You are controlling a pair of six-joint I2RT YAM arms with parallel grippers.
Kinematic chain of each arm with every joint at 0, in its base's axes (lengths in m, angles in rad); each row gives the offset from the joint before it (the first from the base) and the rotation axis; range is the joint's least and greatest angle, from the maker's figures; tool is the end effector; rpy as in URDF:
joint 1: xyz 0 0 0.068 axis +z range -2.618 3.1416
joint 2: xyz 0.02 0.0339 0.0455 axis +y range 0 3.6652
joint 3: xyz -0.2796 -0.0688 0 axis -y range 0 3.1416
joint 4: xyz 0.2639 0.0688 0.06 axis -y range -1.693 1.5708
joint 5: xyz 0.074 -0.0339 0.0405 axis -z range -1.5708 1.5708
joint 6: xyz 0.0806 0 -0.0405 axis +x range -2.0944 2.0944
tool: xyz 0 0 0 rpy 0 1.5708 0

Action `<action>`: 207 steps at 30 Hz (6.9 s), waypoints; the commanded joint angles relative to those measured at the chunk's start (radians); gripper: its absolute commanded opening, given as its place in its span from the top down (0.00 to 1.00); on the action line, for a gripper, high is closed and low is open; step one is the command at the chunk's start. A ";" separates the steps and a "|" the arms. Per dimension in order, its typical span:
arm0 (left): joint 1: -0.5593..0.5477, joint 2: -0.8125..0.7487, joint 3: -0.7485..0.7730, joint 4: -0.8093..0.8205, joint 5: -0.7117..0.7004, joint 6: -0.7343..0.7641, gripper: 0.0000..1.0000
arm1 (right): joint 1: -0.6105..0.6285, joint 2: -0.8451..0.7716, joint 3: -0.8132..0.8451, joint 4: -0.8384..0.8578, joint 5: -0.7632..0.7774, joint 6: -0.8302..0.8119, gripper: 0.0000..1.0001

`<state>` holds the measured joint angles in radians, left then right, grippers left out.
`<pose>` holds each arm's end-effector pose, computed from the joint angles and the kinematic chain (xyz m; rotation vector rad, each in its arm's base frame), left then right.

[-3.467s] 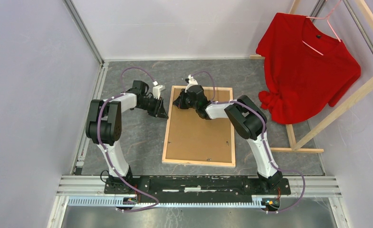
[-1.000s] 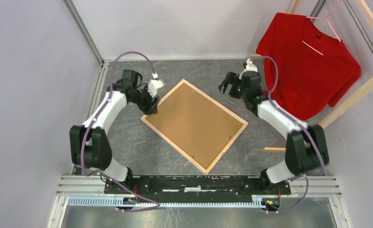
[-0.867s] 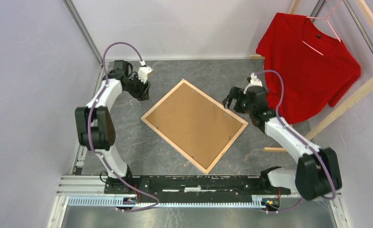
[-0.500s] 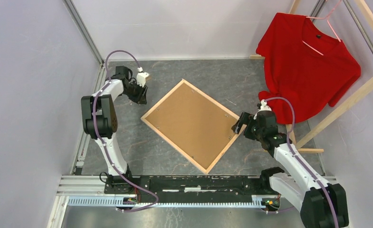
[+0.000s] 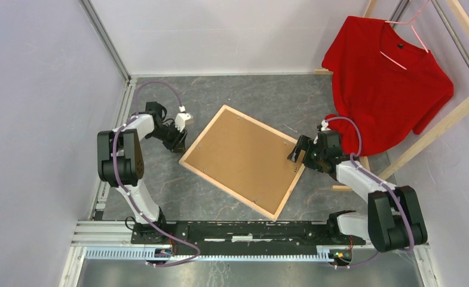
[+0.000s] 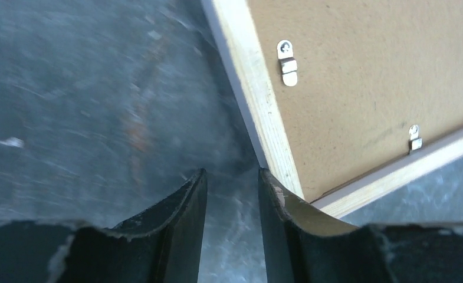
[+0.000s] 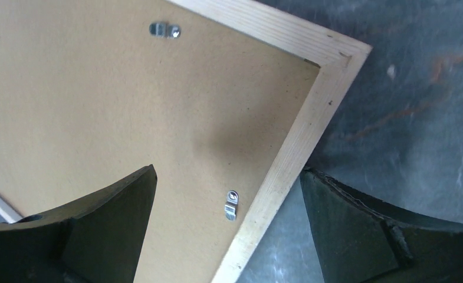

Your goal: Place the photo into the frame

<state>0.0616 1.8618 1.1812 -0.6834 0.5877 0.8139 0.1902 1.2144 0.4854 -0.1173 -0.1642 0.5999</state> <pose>0.3741 -0.0217 0.1238 1.0488 2.4294 -0.6085 0.2538 0.0623 0.1295 0.4285 2.4421 0.5497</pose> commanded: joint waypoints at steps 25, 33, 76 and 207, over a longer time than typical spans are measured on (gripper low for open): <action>0.089 0.015 0.002 -0.415 0.291 0.235 0.42 | 0.341 0.140 0.229 0.307 0.084 0.048 0.25; 0.088 0.065 0.013 -0.355 0.270 0.182 0.54 | 0.646 0.381 0.333 0.482 0.091 0.149 0.32; 0.070 0.057 -0.014 -0.296 0.180 0.128 0.80 | 0.845 0.946 0.793 0.494 -0.027 0.208 0.67; -0.033 0.155 0.183 -0.081 0.015 -0.078 0.56 | 0.093 -0.066 -0.147 0.347 -0.178 0.129 0.02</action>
<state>0.0483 2.0388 1.4342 -0.7315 0.5644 0.6994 0.2852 1.0454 0.2989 0.0540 -0.2543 0.6868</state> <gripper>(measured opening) 0.438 0.982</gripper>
